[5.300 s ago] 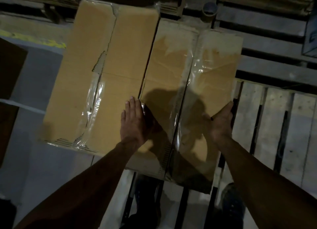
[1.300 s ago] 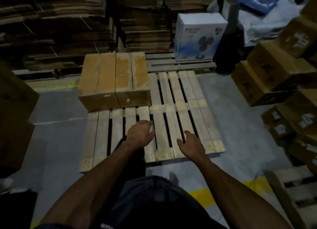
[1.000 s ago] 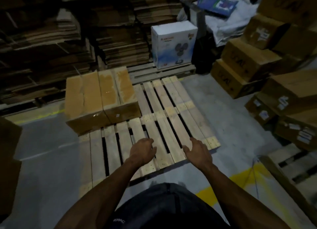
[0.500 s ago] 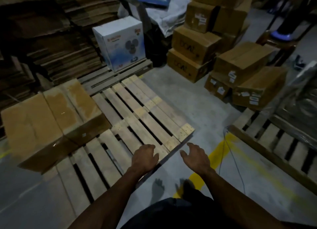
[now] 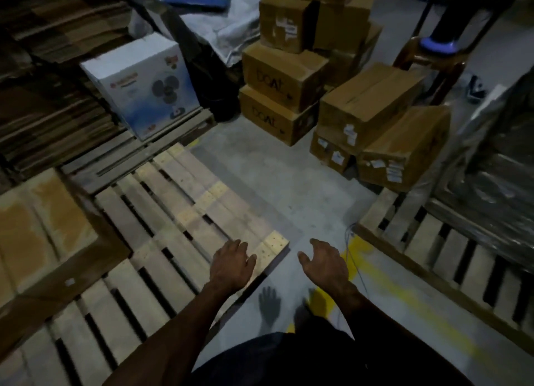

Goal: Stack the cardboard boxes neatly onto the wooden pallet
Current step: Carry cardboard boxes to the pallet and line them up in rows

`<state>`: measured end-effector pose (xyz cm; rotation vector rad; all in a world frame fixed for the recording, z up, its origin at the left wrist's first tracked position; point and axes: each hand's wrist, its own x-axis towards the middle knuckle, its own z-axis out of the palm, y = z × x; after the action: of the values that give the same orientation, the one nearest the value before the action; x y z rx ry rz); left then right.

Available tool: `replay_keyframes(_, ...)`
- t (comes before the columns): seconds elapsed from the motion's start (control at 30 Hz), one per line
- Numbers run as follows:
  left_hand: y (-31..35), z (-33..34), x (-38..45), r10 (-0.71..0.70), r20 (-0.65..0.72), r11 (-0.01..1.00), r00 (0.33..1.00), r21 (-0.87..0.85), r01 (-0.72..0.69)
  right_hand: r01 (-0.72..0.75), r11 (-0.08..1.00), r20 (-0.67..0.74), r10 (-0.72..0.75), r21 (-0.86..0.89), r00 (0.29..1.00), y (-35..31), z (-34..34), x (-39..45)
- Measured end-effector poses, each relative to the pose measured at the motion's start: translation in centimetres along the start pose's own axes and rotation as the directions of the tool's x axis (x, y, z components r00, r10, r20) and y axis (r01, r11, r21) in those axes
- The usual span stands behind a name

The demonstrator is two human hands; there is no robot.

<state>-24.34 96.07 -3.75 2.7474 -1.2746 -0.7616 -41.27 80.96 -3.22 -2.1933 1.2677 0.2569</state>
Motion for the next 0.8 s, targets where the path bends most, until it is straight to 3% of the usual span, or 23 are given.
replay_keyframes(0.2,7.9,-4.8,9.0,0.023,-0.059,0.999,0.998,0.025,-0.021,0.013,1.000,-0.016,-0.013,-0.007,1.000,3.4,-9.0,8.5)
replay_keyframes(0.47,13.4,-9.0,21.3,0.036,-0.093,0.999,0.995,0.034,-0.033,0.009,1.000,-0.051,-0.010,-0.023,0.999,4.4,-15.6,20.0)
replay_keyframes(0.8,17.2,-14.4,44.5,-0.007,0.027,1.000,1.000,-0.012,0.008,-0.033,0.994,0.011,0.034,-0.105,0.999,2.2,-23.8,42.1)
